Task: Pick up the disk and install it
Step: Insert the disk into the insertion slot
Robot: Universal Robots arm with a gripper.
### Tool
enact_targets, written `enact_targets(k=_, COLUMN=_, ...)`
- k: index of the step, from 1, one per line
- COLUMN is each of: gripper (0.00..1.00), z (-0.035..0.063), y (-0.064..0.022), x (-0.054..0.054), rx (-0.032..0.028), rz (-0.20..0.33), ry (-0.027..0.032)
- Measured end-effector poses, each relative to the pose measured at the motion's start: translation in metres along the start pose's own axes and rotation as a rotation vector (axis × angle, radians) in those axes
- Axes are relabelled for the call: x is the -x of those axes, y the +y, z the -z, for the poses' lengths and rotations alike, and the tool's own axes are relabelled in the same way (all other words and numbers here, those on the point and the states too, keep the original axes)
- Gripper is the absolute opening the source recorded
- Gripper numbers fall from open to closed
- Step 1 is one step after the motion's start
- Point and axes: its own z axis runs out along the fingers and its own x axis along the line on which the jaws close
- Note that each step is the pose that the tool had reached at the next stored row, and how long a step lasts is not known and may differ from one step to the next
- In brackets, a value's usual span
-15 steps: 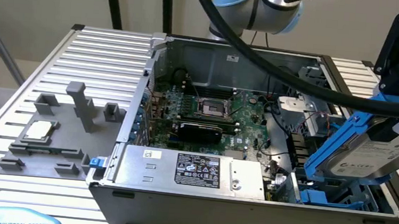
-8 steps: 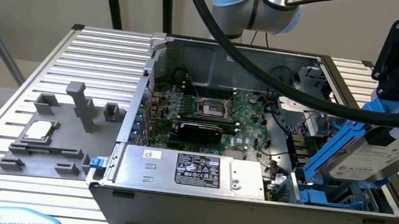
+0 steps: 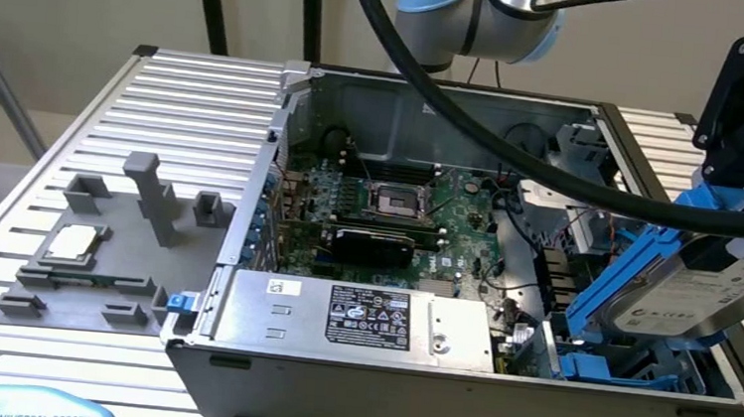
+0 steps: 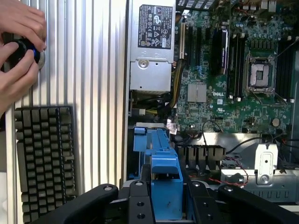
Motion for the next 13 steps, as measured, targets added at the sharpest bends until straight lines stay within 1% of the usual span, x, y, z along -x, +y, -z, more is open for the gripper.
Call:
enact_targets(k=3, gripper=0.33, z=-0.0002, y=-0.0001, x=0.002, rx=0.0001, rz=0.0, ry=0.0015)
enact_targets(k=4, gripper=0.33, z=-0.0005, y=-0.0001, x=0.003, rx=0.0, rz=0.0, ry=0.003)
enact_targets(k=5, gripper=0.33, z=-0.0007, y=-0.0001, x=0.004, rx=0.0001, rz=0.0, ry=0.007)
enact_targets(k=6, gripper=0.33, z=-0.0012, y=-0.0001, x=0.005, rx=0.0001, rz=0.0, ry=0.0138)
enact_targets(k=9, gripper=0.33, z=-0.0037, y=-0.0002, x=0.01, rx=0.0003, rz=0.0, ry=0.0382)
enact_targets(k=10, gripper=0.33, z=-0.0047, y=-0.0002, x=0.012, rx=0.0004, rz=-0.001, ry=0.0449)
enact_targets(k=11, gripper=0.33, z=-0.0058, y=-0.0002, x=0.014, rx=0.0004, rz=-0.001, ry=0.0504)
enact_targets(k=13, gripper=0.33, z=-0.0081, y=-0.0002, x=0.016, rx=0.0005, rz=-0.001, ry=0.0572)
